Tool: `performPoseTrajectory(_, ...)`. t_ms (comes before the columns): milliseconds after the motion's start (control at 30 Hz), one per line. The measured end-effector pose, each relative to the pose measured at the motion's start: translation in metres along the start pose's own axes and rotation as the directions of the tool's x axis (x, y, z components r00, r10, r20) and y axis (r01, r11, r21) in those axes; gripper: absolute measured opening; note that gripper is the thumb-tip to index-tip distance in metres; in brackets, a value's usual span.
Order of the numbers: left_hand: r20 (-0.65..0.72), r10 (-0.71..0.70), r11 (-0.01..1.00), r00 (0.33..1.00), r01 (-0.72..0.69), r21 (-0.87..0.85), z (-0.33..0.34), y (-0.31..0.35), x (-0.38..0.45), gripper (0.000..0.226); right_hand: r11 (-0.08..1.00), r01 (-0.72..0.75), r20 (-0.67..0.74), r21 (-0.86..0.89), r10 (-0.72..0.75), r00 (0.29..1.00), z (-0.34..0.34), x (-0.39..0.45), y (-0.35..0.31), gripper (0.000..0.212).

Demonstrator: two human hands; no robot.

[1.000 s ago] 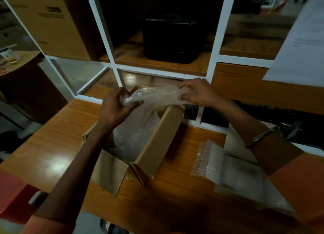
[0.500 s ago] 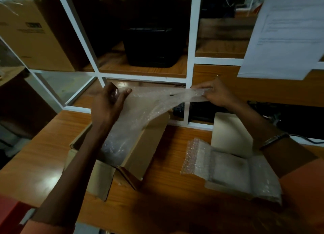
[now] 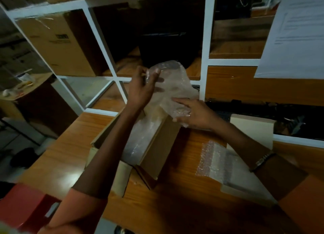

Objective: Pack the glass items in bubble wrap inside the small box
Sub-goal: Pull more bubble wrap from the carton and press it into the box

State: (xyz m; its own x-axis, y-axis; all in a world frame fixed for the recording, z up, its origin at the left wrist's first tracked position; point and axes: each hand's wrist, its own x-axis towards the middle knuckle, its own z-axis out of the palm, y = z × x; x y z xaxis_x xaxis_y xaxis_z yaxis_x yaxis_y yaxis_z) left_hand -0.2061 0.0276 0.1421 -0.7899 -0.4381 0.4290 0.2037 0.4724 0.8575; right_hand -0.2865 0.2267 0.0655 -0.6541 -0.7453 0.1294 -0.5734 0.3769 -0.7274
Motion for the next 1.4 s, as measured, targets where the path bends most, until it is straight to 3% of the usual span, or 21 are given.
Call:
performPoseTrajectory(67, 0.035, 0.037, 0.999, 0.999, -0.037, 0.016, 0.0, -0.002, 0.002, 0.03, 0.994, -0.09, 0.014, -0.054, 0.091, 0.996, 0.004, 0.004, -0.008, 0.093)
performPoseTrajectory(167, 0.044, 0.09, 0.993, 0.995, -0.093, 0.067, 0.003, -0.01, -0.001, 0.024, 0.986, -0.149, -0.237, -0.073, 0.128, 0.963, -0.01, -0.002, -0.006, 0.074)
performPoseTrajectory(267, 0.132, 0.135, 0.985, 0.982, -0.148, 0.092, 0.015, -0.014, -0.006, 0.029, 0.974, -0.193, -0.522, -0.123, 0.102, 0.847, -0.037, -0.008, 0.001, 0.07)
performPoseTrajectory(333, 0.227, 0.152, 0.987, 0.962, -0.161, 0.021, 0.029, -0.011, -0.009, 0.028, 0.957, -0.25, -0.606, -0.149, 0.112, 0.788, -0.055, -0.008, 0.01, 0.08)
performPoseTrajectory(400, 0.297, 0.193, 0.98, 0.935, -0.2, -0.005, 0.045, -0.002, -0.01, 0.026, 0.954, -0.25, -0.623, -0.164, 0.096, 0.776, -0.071, -0.013, 0.017, 0.091)
performPoseTrajectory(467, 0.353, 0.25, 0.965, 0.902, -0.262, -0.013, 0.061, 0.009, -0.01, 0.024, 0.962, -0.207, -0.602, -0.179, 0.06, 0.796, -0.088, -0.022, 0.023, 0.077)
performPoseTrajectory(533, 0.372, 0.28, 0.959, 0.885, -0.279, -0.06, 0.078, 0.018, -0.009, 0.024, 0.968, -0.207, -0.585, -0.142, 0.087, 0.806, -0.111, -0.035, 0.034, 0.043)
performPoseTrajectory(667, 0.262, 0.132, 0.989, 0.956, -0.111, -0.093, 0.113, 0.027, -0.006, 0.019, 0.972, -0.231, -0.461, 0.047, 0.226, 0.858, -0.153, -0.082, 0.06, 0.015)
performPoseTrajectory(733, 0.246, 0.085, 0.996, 0.966, -0.082, -0.02, 0.129, 0.028, -0.008, 0.017, 0.957, -0.28, -0.332, 0.076, 0.289, 0.898, -0.168, -0.111, 0.074, 0.015)
performPoseTrajectory(800, 0.332, 0.032, 0.996, 0.943, -0.058, 0.07, 0.146, 0.029, -0.013, 0.016, 0.919, -0.39, -0.117, 0.066, 0.395, 0.911, -0.182, -0.142, 0.091, 0.011)
performPoseTrajectory(900, 0.565, -0.024, 0.974, 0.825, -0.107, 0.198, 0.165, 0.022, -0.028, 0.017, 0.851, -0.525, 0.235, -0.007, 0.511, 0.826, -0.2, -0.184, 0.119, 0.019)
performPoseTrajectory(967, 0.662, -0.03, 0.95, 0.749, -0.185, 0.252, 0.175, 0.011, -0.045, 0.023, 0.823, -0.566, 0.342, -0.051, 0.547, 0.764, -0.205, -0.207, 0.137, 0.032)
performPoseTrajectory(1033, 0.708, -0.048, 0.899, 0.705, -0.279, 0.338, 0.183, -0.006, -0.064, 0.037, 0.801, -0.589, 0.325, -0.111, 0.589, 0.74, -0.2, -0.221, 0.152, 0.035)
performPoseTrajectory(1100, 0.723, -0.056, 0.81, 0.689, -0.392, 0.436, 0.192, -0.028, -0.078, 0.046, 0.777, -0.542, 0.279, -0.32, 0.624, 0.729, -0.189, -0.223, 0.162, 0.04)
performPoseTrajectory(1200, 0.769, -0.114, 0.726, 0.629, -0.476, 0.496, 0.205, -0.056, -0.093, 0.044, 0.709, -0.447, 0.306, -0.545, 0.664, 0.682, -0.162, -0.213, 0.175, 0.054)
performPoseTrajectory(1333, 0.764, -0.135, 0.76, 0.631, -0.428, 0.488, 0.218, -0.089, -0.111, 0.044, 0.687, -0.496, 0.246, -0.53, 0.685, 0.685, -0.138, -0.203, 0.194, 0.056)
performPoseTrajectory(1400, 0.73, -0.162, 0.84, 0.664, -0.295, 0.455, 0.225, -0.099, -0.117, 0.051, 0.691, -0.507, 0.277, -0.515, 0.694, 0.664, -0.137, -0.201, 0.198, 0.048)
